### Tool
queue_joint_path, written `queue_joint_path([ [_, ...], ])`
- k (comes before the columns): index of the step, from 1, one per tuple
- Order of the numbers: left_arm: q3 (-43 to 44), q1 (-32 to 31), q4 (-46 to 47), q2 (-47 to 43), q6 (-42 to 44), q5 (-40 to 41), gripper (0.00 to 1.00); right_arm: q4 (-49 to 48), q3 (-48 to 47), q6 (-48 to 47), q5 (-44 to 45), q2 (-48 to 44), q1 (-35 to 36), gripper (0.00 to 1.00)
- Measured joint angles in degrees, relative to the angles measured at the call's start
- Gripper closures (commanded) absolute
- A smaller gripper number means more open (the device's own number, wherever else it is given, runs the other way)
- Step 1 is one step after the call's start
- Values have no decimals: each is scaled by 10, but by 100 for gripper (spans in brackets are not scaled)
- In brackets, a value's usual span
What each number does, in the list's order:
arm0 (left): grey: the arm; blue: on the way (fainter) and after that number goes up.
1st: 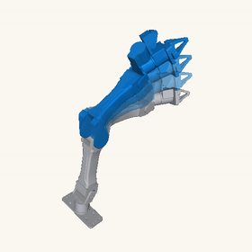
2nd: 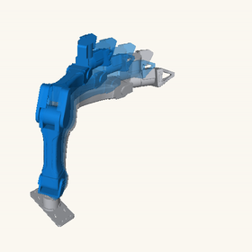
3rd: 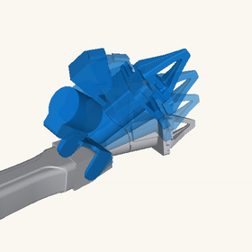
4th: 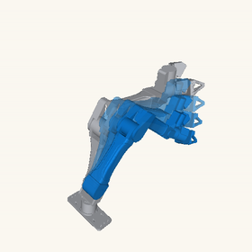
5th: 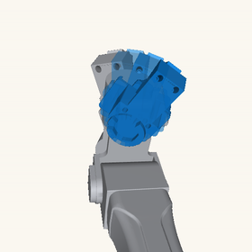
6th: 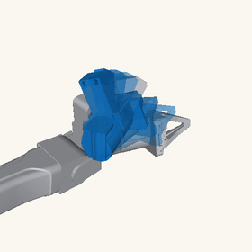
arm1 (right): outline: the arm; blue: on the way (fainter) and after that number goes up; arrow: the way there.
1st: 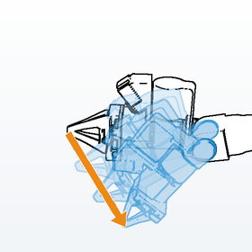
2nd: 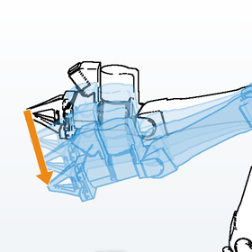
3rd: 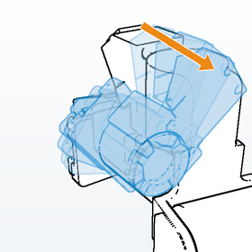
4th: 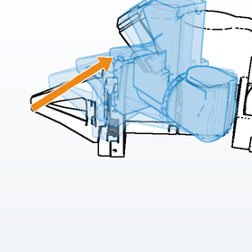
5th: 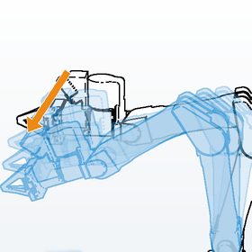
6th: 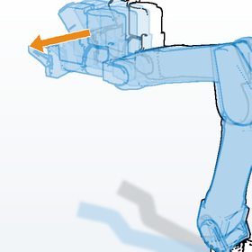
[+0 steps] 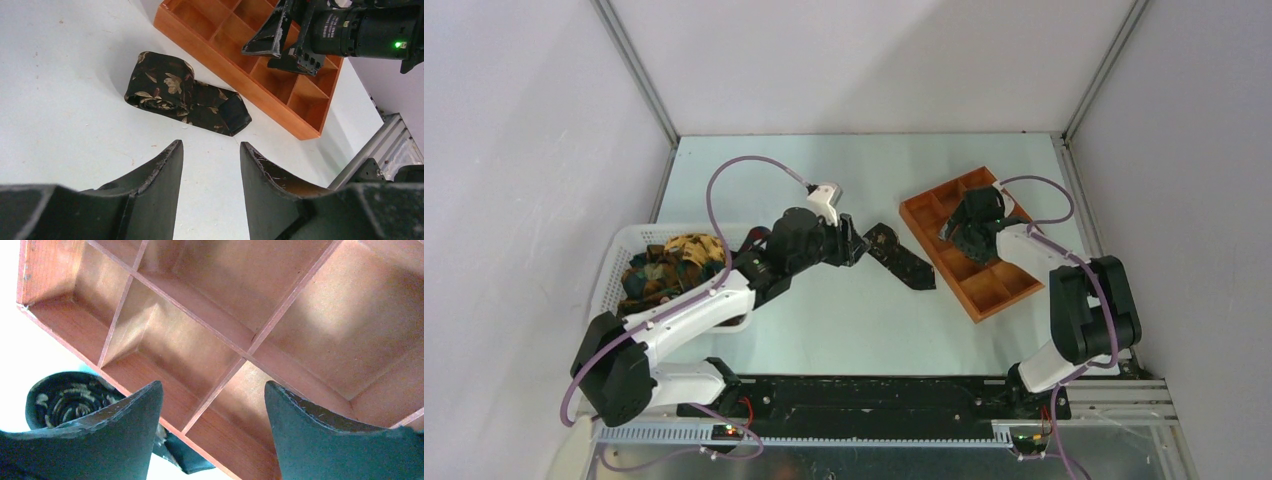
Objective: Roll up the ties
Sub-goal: Roll the tie at the center of the board.
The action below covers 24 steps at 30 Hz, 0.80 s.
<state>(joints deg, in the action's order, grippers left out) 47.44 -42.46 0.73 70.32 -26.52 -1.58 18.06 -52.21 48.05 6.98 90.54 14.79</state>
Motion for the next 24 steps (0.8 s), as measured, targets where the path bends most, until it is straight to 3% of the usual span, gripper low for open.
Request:
queue_joint_path([
  [16, -6, 31, -12, 0, -18, 35, 47, -3, -11, -20, 97, 23, -74, 18],
  [24, 3, 54, -10, 38, -32, 42, 43, 2, -19, -64, 101, -72, -19, 19],
])
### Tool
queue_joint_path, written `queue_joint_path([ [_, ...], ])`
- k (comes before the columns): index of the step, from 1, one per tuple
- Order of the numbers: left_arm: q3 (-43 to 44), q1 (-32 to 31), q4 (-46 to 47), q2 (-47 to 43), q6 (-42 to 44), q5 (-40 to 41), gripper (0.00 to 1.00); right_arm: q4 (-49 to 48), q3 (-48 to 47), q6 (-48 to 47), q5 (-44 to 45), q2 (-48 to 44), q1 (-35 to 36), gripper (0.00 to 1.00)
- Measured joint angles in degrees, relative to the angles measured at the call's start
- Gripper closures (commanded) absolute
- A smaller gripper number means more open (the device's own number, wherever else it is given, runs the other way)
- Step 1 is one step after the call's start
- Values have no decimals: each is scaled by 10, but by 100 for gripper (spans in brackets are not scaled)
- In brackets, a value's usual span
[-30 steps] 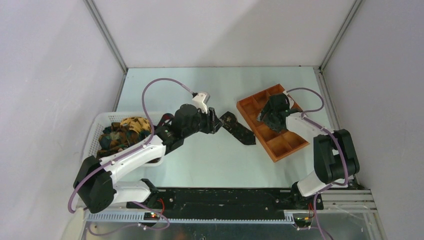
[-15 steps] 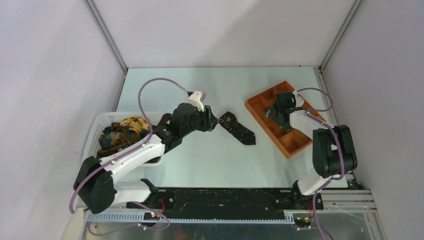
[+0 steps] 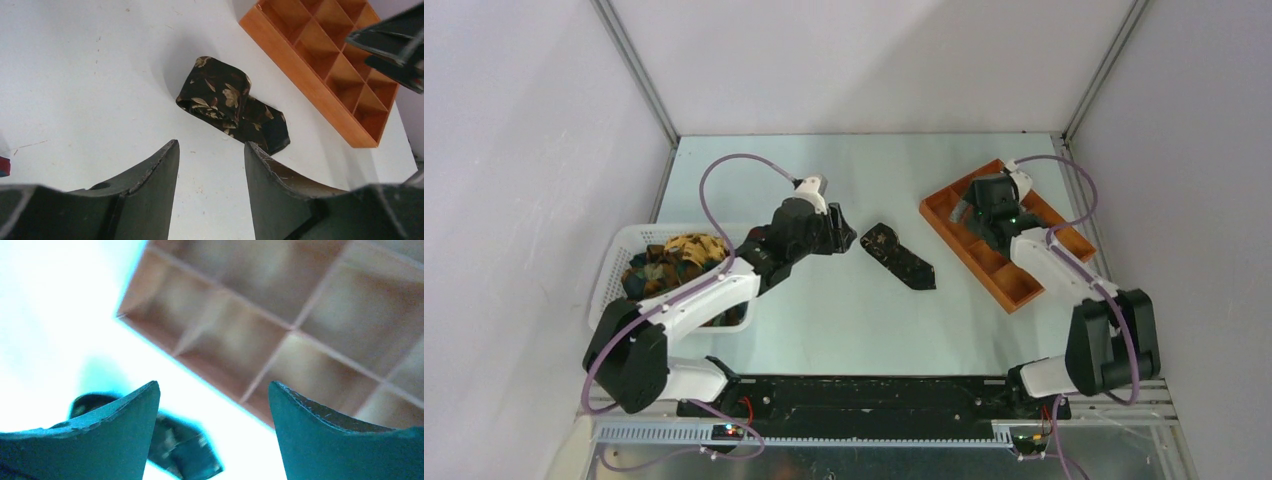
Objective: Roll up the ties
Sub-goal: Roll the tie at the center of the board.
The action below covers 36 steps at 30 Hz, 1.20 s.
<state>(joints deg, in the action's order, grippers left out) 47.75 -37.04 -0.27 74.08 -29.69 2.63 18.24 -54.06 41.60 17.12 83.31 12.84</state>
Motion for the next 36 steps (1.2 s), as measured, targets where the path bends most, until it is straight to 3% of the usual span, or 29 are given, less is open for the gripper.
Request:
queue_joint_path([
  [4, 20, 13, 5, 33, -8, 0, 43, -8, -14, -6, -36, -46, 58, 25],
  [9, 26, 40, 28, 58, -26, -10, 44, -30, -19, 13, -115, -31, 105, 29],
  [16, 26, 50, 38, 83, -34, -31, 44, -77, -19, 49, -200, 45, 140, 24],
  [23, 26, 52, 42, 93, -34, -37, 45, -117, -19, 91, -245, 90, 144, 23],
  [29, 26, 53, 46, 94, -33, -39, 53, -126, -10, 104, -252, 96, 143, 27],
  [36, 21, -25, 65, 94, -29, -5, 56, -91, -9, 81, -260, 46, 85, 36],
])
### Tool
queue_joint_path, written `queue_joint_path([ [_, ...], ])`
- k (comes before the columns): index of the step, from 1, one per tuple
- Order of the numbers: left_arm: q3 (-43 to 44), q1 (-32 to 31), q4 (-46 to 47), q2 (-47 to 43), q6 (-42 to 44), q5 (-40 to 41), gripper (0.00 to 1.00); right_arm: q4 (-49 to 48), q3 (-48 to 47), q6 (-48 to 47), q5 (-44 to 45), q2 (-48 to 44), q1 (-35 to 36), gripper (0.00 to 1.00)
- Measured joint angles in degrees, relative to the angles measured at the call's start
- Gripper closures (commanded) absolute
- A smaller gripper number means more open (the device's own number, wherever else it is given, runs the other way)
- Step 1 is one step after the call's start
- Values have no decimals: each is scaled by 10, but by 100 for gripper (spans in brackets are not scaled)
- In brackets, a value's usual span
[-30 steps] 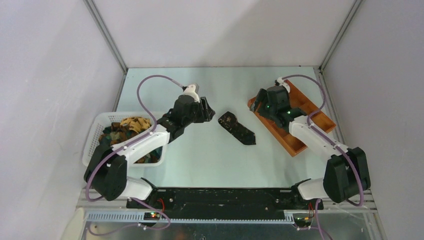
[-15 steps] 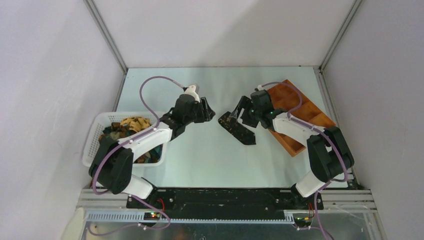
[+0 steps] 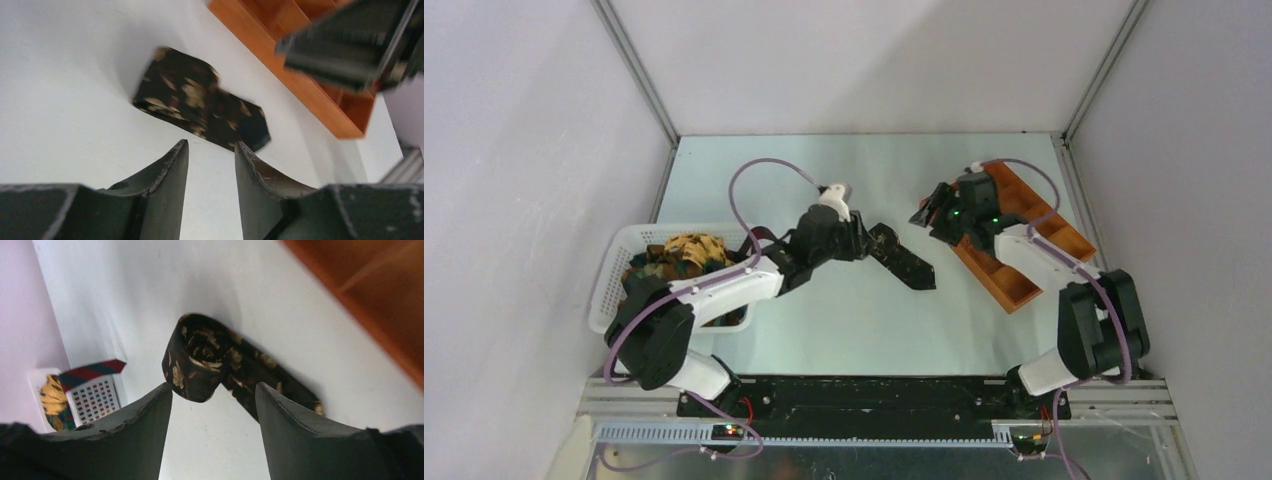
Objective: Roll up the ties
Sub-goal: Roll the tie at the center of the board.
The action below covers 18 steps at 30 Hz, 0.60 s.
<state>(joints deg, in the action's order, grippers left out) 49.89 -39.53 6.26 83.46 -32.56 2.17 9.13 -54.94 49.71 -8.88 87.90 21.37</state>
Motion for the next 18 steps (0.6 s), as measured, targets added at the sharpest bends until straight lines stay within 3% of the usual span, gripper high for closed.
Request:
queue_joint_path([
  [3, -9, -44, 16, 4, -6, 2, 53, 23, 0, -15, 0, -38, -40, 38],
  [7, 0, -70, 6, 28, -2, 26, 43, 45, 0, -29, 0, -61, -41, 43],
  [18, 151, -125, -132, 105, 121, 158, 27, 54, 101, -30, -16, -66, -38, 62],
])
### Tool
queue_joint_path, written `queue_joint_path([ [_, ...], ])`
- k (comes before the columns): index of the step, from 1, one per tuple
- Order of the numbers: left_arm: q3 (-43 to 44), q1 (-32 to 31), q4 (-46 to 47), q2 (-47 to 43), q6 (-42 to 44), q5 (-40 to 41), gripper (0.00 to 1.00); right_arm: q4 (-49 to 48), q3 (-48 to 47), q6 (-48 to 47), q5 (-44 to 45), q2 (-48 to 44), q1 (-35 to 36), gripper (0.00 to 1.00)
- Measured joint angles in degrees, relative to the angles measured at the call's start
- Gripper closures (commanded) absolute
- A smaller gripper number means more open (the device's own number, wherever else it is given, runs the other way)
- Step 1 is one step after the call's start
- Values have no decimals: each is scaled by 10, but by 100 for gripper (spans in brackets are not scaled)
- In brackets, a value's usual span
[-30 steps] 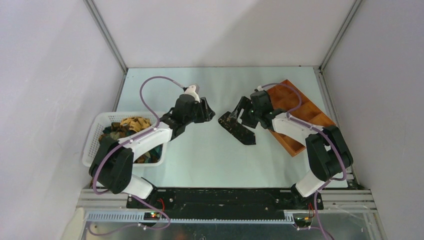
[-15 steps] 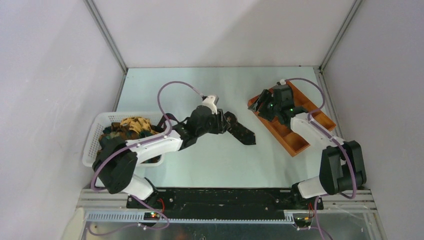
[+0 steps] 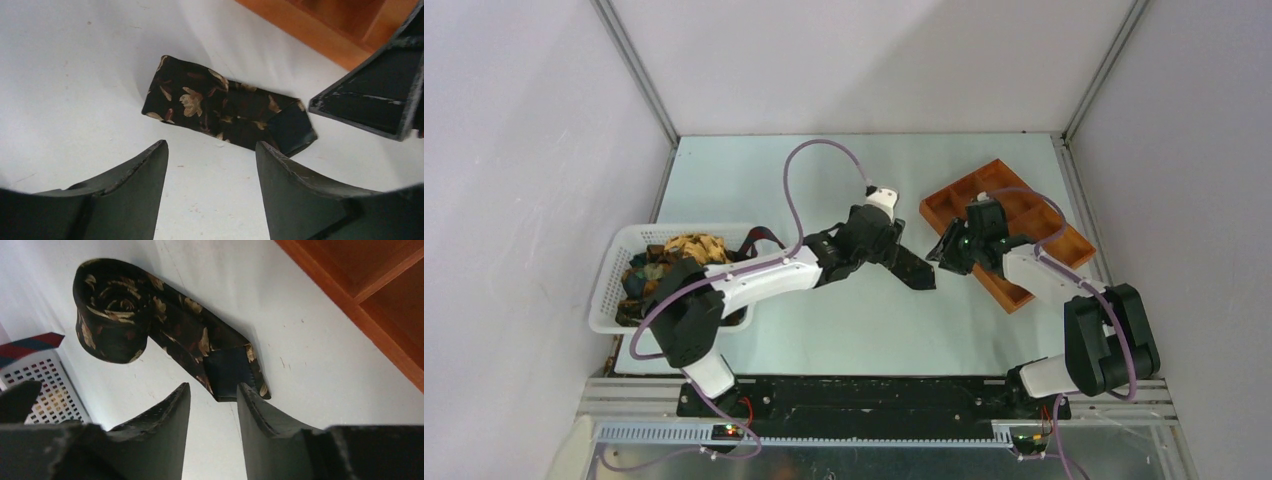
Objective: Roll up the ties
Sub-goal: Roll the tie at the center of the board.
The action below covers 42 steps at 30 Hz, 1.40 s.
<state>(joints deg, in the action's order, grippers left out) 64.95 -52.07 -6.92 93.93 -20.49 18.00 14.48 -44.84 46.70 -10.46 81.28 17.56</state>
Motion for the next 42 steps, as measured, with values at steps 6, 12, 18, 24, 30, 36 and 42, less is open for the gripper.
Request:
queue_joint_path([
  [6, 33, -9, -49, 29, 62, 54, 18, -10, 11, 1, -38, 0, 2, 77],
  [12, 56, -9, -69, 55, 110, 77, 9, -30, 22, 2, -61, 8, 7, 90],
  [18, 79, -9, -73, 87, 142, 77, 6, -49, 37, 3, -66, 56, 7, 94],
  [24, 85, -9, -74, 112, 163, 66, 6, -64, 49, 3, -67, 92, 7, 97],
  [30, 113, -9, -74, 132, 174, 53, 7, -72, 50, 2, -64, 95, 6, 98],
  [36, 142, -9, -79, 148, 180, 45, 15, -74, 50, 2, -63, 95, 3, 98],
  [42, 153, -9, -86, 151, 179, 25, 27, -77, 50, 2, -63, 97, 1, 99],
])
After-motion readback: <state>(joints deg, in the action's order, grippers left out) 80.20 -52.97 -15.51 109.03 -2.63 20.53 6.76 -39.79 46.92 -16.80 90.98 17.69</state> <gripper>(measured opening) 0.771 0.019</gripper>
